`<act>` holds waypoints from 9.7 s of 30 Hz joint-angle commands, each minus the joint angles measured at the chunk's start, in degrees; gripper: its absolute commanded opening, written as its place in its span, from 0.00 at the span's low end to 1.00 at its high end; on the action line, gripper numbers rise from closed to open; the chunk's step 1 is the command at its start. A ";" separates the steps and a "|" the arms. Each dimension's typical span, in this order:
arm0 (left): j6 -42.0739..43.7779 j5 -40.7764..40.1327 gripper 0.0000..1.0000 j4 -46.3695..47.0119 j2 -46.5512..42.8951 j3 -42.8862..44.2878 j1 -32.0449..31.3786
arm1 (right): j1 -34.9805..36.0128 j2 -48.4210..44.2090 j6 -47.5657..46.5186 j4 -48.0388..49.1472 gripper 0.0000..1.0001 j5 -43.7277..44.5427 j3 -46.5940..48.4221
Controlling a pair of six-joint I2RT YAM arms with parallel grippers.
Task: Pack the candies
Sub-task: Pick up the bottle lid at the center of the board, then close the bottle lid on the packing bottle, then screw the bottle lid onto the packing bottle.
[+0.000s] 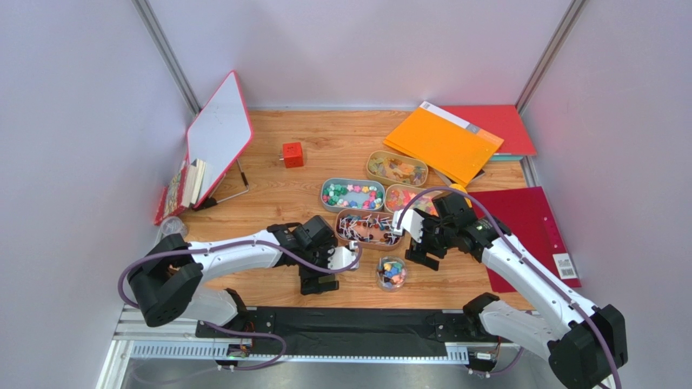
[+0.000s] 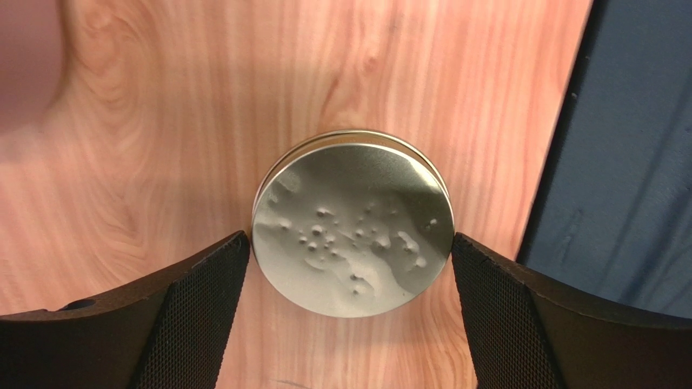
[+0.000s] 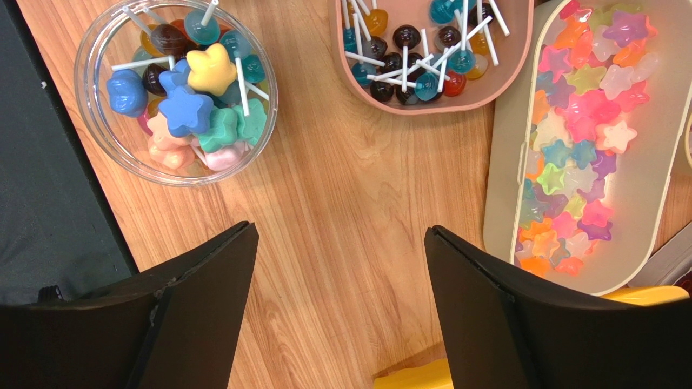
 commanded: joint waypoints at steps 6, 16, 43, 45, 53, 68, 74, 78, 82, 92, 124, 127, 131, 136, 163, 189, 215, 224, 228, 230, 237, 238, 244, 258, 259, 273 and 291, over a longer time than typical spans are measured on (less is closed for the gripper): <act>-3.22 -3.75 1.00 5.48 4.05 0.48 -0.22 | -0.16 0.09 -1.01 0.86 0.80 -0.89 -0.03; -2.09 -4.19 0.62 -0.14 0.45 5.92 -0.22 | -0.16 -0.61 -1.10 1.30 0.80 0.17 -0.12; -3.48 3.19 0.68 -5.68 13.97 35.63 -10.42 | -18.27 -2.54 12.26 5.34 0.80 7.38 -1.17; -3.92 3.19 0.68 -5.33 15.21 36.07 -10.95 | -18.71 -3.07 12.26 4.73 0.80 6.85 -1.26; -5.07 3.72 0.69 -3.14 18.99 37.21 -12.79 | -18.97 -6.23 12.61 3.76 0.80 5.09 -3.80; -7.97 5.30 0.70 -1.20 24.44 39.41 -14.46 | -20.29 -7.47 12.61 3.76 0.79 4.48 -4.51; -8.85 5.48 0.71 -1.03 25.76 41.34 -15.17 | -20.91 -7.73 12.61 3.85 0.79 4.21 -4.60; -8.76 5.13 0.72 -1.03 27.34 42.40 -15.60 | -20.99 -7.99 12.61 3.85 0.79 4.12 -4.69; -9.37 5.13 0.73 -1.37 27.69 42.58 -16.04 | -20.99 -8.26 12.61 3.85 0.79 3.95 -4.78; -9.11 2.14 0.84 -1.82 27.87 43.10 -16.84 | -21.08 -8.61 12.53 4.20 0.80 3.68 -5.22; -24.58 -16.69 0.00 -6.48 -6.41 19.82 -1.81 | -7.65 -3.69 0.16 -8.45 0.11 -12.23 3.66; -25.63 -17.28 0.00 -6.56 -7.64 18.41 -0.32 | -1.58 -1.15 -1.79 -9.51 0.05 -10.21 3.92; -28.10 -18.00 0.00 -7.35 -8.52 17.97 4.06 | 5.09 1.76 -4.95 -9.60 0.05 -8.72 4.71; -25.11 -16.58 0.09 -7.26 -10.53 16.83 6.71 | 11.25 4.83 -6.19 -8.98 0.05 -7.83 5.24; -22.12 -12.81 0.96 -8.85 -13.44 16.21 9.53 | 18.20 10.55 -6.98 -6.70 0.00 -2.12 7.97; -18.78 -19.22 1.00 -6.74 -14.32 15.16 10.23 | 23.04 4.58 -9.36 -9.42 0.00 7.12 6.82; -21.76 -12.63 1.00 -4.19 -17.74 11.02 10.23 | 27.52 -4.62 -2.44 -9.25 0.02 12.19 1.08; -24.75 -12.10 1.00 8.35 -28.89 -0.80 1.19 | 12.24 -9.05 14.90 -10.47 1.00 24.55 18.85; -30.01 -6.68 1.00 22.06 -30.58 -8.47 -2.33 | -0.15 -7.73 12.37 -11.44 1.00 29.08 21.50; -31.69 -4.81 1.00 26.37 -31.10 -12.94 -2.51 | -0.34 -8.43 12.35 -12.50 1.00 28.83 20.98; -28.53 3.25 1.00 35.08 -23.39 -14.82 -6.99 | -1.13 -12.91 15.34 -15.84 1.00 24.43 16.59; -26.71 4.24 1.00 35.71 -20.50 -14.64 -9.17 | -1.22 -13.26 15.25 -15.84 1.00 23.73 16.06; -25.01 1.09 0.99 41.07 -11.27 -15.34 -15.69 | -1.13 -13.18 14.99 -16.89 1.00 18.80 16.32; -24.06 -5.60 1.00 58.91 15.81 -11.56 -17.19 | -1.13 -17.13 14.37 -16.54 1.00 16.34 9.91; -23.62 -5.25 1.00 60.74 16.61 -11.91 -17.19 | -1.13 -17.05 14.37 -16.37 1.00 16.17 9.21; -24.23 -4.80 1.00 73.41 32.17 -8.23 -17.80 | -1.13 -16.17 10.86 -13.03 1.00 12.48 5.33; -18.43 -7.27 1.00 96.80 52.21 -1.11 -17.98 | -1.48 -18.46 -6.18 -24.53 1.00 -2.01 5.51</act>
